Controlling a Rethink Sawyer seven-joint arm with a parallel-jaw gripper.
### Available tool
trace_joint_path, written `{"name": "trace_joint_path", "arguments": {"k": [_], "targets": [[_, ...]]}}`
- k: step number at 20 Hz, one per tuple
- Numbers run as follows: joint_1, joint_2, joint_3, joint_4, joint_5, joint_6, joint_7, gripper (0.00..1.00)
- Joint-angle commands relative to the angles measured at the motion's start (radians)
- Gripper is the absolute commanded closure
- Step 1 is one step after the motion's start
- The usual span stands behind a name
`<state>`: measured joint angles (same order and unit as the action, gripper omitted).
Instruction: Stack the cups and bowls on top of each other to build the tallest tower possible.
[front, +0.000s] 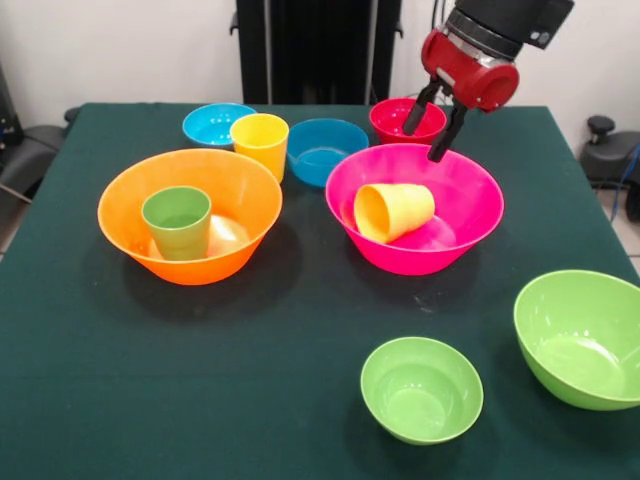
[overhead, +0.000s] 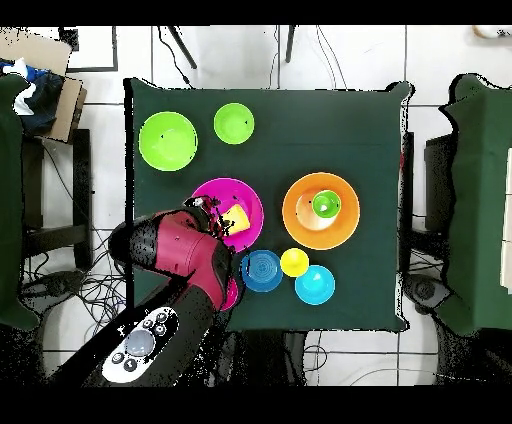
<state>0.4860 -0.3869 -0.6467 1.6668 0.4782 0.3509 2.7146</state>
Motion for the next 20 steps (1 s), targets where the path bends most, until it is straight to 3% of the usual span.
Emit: {"name": "trace_joint_path", "arguments": {"k": [1,20], "targets": [[-0.068,-0.069,0.093,-0.025,-0.122,0.159,-0.083,0.00],[-0.109,-0.133,0.152,-0.018,-0.187,0.184,-0.043,0.00]]}}
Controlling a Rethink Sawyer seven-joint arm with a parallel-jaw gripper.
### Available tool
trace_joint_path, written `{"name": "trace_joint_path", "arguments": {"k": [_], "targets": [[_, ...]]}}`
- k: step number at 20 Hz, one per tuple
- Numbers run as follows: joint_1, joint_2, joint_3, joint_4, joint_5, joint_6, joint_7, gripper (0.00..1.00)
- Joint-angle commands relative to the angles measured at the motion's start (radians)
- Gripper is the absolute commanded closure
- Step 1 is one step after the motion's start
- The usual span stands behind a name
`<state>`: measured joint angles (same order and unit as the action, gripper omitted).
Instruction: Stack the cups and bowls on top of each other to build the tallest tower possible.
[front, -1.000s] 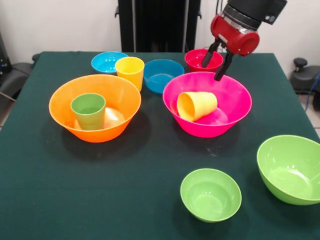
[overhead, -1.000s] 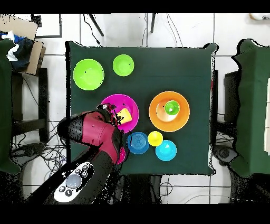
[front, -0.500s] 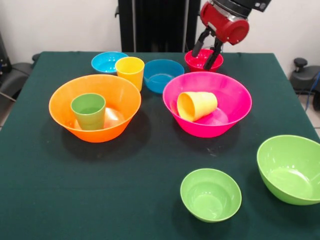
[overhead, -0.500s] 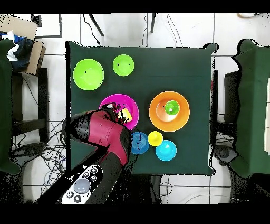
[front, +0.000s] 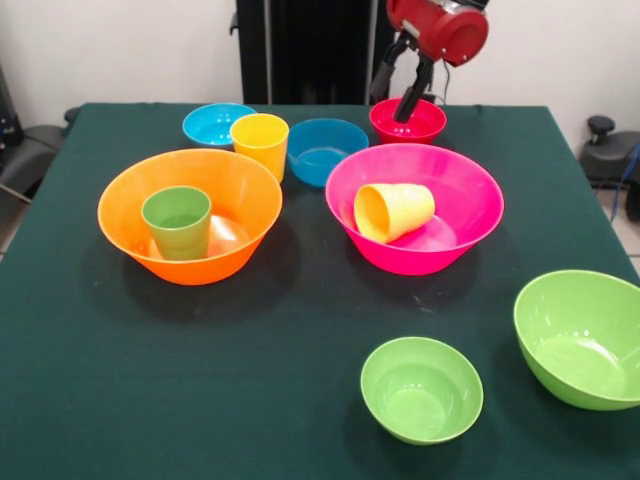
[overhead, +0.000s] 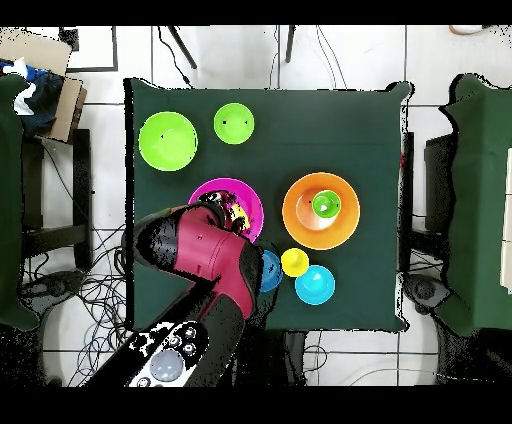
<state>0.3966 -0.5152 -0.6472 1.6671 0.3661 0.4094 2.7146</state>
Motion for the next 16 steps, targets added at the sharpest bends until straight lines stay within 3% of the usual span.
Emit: {"name": "trace_joint_path", "arguments": {"k": [1,16], "targets": [[-0.017,-0.003,0.151,-0.024,-0.073,0.131,-0.034,0.00],[-0.009,0.013,0.162,-0.059,-0.035,0.156,0.025,0.00]]}}
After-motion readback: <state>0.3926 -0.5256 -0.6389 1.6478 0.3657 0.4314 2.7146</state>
